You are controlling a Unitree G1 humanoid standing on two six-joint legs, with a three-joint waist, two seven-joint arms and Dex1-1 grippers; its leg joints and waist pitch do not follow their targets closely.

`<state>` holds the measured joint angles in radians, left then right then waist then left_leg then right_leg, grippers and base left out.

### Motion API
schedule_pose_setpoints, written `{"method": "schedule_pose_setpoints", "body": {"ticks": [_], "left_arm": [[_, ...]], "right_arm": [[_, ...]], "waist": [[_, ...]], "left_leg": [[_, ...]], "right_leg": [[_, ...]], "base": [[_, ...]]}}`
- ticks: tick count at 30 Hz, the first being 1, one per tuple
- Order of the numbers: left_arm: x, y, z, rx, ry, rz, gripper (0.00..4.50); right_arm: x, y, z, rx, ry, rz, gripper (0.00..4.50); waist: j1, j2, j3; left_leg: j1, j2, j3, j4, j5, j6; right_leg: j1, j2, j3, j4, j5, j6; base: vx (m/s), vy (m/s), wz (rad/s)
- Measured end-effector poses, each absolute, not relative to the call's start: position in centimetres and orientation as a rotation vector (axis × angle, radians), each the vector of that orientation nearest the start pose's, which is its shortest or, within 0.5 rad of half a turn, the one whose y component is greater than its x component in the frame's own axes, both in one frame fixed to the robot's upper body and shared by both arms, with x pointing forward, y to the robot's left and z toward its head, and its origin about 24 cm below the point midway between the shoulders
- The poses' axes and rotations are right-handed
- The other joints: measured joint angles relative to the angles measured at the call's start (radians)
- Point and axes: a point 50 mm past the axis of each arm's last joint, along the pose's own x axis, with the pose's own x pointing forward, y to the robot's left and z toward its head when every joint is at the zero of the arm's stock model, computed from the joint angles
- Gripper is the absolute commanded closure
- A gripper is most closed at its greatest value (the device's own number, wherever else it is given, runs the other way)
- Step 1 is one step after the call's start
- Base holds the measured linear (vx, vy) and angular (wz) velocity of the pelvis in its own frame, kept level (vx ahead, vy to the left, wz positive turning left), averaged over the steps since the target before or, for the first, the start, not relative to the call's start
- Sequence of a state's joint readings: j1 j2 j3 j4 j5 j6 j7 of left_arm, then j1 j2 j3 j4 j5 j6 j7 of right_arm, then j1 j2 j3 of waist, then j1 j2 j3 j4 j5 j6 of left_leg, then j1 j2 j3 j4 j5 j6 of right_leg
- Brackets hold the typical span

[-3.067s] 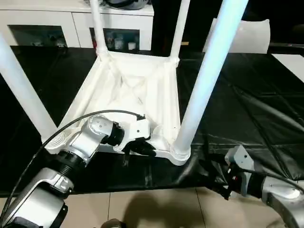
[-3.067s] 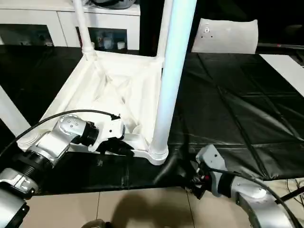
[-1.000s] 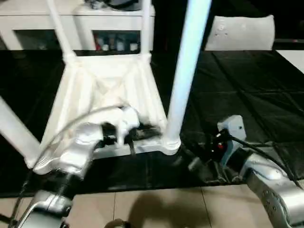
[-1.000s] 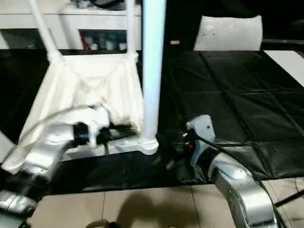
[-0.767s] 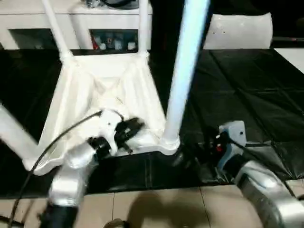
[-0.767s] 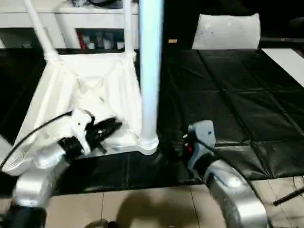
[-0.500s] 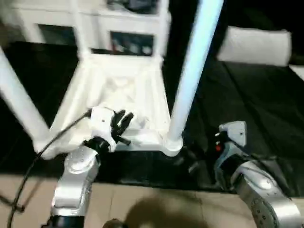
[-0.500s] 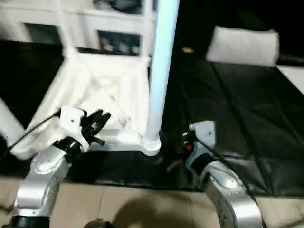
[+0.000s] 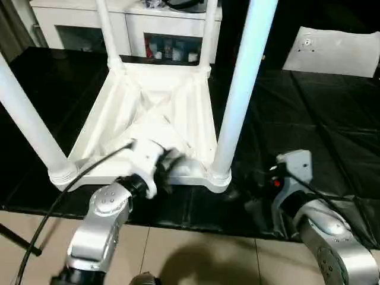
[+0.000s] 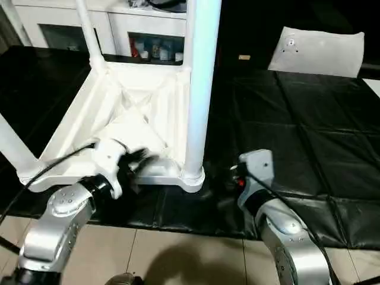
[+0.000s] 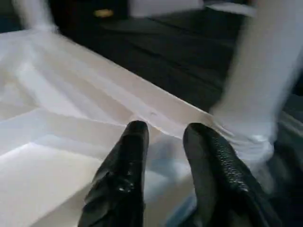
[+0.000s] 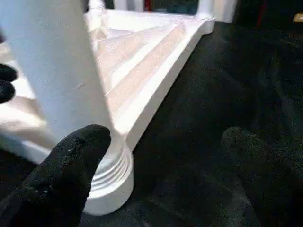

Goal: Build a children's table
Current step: Rotate leg to tighten

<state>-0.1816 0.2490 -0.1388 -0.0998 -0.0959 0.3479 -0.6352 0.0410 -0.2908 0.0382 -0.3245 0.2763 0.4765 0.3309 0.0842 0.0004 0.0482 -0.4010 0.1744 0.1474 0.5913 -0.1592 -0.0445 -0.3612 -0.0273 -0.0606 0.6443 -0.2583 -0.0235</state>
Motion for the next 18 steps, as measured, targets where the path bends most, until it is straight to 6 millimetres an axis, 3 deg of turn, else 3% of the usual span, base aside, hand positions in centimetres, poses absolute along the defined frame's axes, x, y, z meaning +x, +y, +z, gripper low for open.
{"method": "schedule_pose_setpoints", "body": {"ticks": [8,15,16,18], "left_arm": [[28.6,12.6,6.6,0.285,0.247,-1.027,2.16],[30.6,12.7,6.1,0.356,0.362,-1.177,2.16],[31.1,12.7,6.1,0.368,0.374,-1.197,2.45],[31.8,12.8,6.4,0.380,0.387,-1.232,2.56]], "right_arm": [[23.4,-16.9,6.4,-0.052,0.255,0.548,0.00],[23.0,-17.3,6.5,-0.077,0.278,0.631,0.00],[23.0,-17.3,6.5,-0.080,0.282,0.638,0.00],[22.9,-17.3,6.5,-0.079,0.284,0.648,0.00]], "waist": [[0.001,-0.003,0.002],[0.003,-0.011,0.005],[0.003,-0.012,0.005],[0.004,-0.012,0.005]], "left_leg": [[0.009,0.000,0.014,0.000,0.001,0.001],[0.011,0.000,0.022,0.000,0.002,0.004],[0.010,0.000,0.023,0.000,0.002,0.004],[0.010,0.000,0.023,0.000,0.002,0.005]], "right_leg": [[0.000,0.000,0.015,0.000,0.007,0.009],[-0.002,-0.002,0.022,0.001,0.009,0.009],[-0.002,-0.002,0.021,0.000,0.010,0.008],[-0.002,-0.002,0.021,0.000,0.010,0.008]], "base": [[0.000,0.000,0.00],[0.000,0.000,0.00],[0.000,0.000,0.00],[0.000,0.000,0.00]]}}
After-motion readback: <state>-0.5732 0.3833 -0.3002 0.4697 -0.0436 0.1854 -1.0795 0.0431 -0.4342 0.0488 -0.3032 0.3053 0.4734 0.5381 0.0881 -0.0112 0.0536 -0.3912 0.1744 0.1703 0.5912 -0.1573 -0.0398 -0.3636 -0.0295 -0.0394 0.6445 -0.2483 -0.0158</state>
